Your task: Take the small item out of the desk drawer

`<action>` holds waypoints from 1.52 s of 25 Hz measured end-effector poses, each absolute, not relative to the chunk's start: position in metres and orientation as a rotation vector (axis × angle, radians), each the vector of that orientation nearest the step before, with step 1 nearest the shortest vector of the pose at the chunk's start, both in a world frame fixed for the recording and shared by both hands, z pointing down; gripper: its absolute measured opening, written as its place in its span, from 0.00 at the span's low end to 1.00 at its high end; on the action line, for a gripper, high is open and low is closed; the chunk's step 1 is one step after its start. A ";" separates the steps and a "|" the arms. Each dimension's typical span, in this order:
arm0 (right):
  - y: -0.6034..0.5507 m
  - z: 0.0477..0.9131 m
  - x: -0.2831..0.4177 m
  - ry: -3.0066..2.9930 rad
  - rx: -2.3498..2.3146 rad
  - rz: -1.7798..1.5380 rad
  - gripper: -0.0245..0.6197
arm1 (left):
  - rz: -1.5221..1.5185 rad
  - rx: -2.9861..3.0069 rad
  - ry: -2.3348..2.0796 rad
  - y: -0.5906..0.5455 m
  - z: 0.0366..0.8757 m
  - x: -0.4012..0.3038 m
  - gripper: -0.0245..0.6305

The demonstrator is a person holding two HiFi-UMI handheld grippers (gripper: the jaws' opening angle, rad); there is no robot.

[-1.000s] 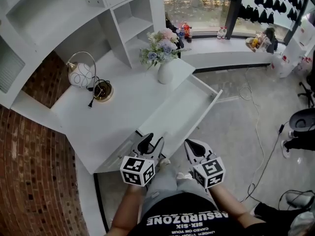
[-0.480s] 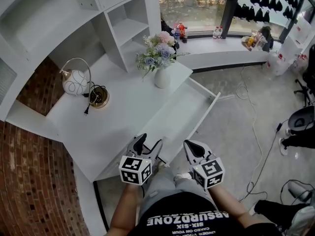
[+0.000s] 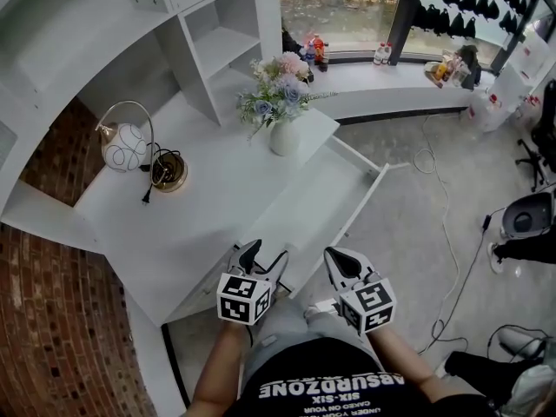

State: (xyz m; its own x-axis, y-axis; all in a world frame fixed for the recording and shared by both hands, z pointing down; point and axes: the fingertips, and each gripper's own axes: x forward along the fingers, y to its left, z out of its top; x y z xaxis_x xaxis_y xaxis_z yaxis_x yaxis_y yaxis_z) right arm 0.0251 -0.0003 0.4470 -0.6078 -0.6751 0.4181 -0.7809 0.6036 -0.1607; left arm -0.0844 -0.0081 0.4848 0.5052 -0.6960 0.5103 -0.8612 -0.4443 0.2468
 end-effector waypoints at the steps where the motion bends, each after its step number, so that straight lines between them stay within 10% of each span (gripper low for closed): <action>1: -0.002 0.449 0.025 -2.515 1.182 0.477 0.03 | 0.471 2.274 -1.272 -0.010 0.488 -0.085 0.43; 38: -0.033 0.496 0.024 -2.432 1.189 0.565 0.03 | 0.817 2.182 -1.020 -0.026 0.614 -0.063 0.43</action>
